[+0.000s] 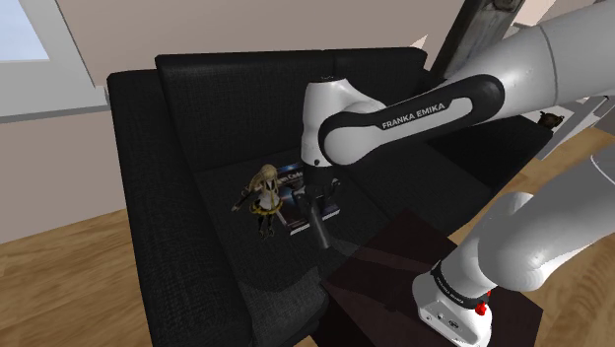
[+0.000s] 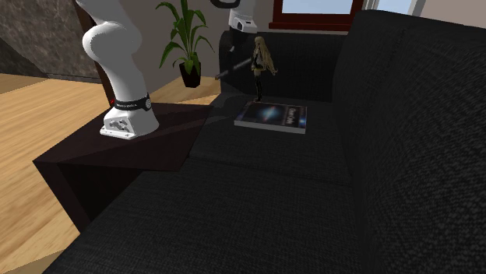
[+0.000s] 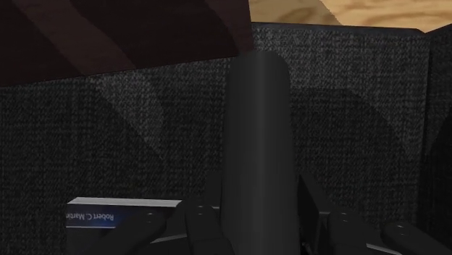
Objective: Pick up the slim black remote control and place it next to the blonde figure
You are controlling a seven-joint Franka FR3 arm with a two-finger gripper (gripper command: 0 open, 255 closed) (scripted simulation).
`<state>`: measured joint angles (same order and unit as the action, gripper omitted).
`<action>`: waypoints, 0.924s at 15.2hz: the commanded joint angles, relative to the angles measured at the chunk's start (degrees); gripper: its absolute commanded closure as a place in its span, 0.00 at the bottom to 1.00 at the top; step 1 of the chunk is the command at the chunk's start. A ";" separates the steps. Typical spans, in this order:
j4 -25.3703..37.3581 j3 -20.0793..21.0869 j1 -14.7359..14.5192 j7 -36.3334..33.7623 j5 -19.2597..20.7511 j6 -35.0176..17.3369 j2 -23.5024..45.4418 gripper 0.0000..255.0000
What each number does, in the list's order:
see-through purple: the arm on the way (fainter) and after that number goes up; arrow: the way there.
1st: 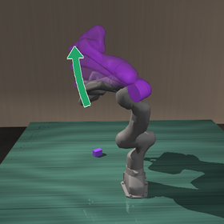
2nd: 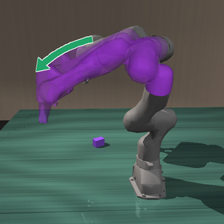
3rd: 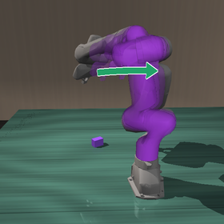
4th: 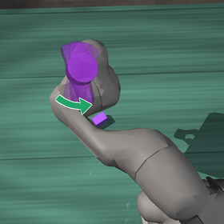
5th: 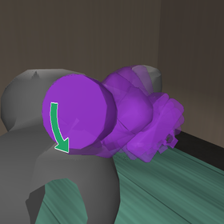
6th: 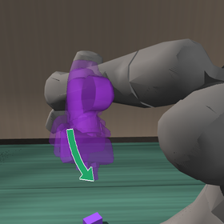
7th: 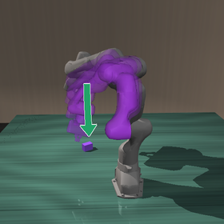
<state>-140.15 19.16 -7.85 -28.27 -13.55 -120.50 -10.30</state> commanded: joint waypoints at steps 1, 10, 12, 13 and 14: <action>-0.69 0.14 0.02 0.10 0.11 -1.78 1.14 1.00; -3.13 0.69 0.01 0.06 0.81 -9.57 6.60 1.00; -3.53 0.77 0.00 0.00 1.06 -11.32 7.97 1.00; -3.71 0.80 0.00 -0.04 1.20 -12.19 8.68 1.00; -3.88 0.83 0.00 -0.08 1.36 -13.06 9.40 1.00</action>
<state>-143.91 19.92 -7.82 -28.24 -12.35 -132.61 -1.71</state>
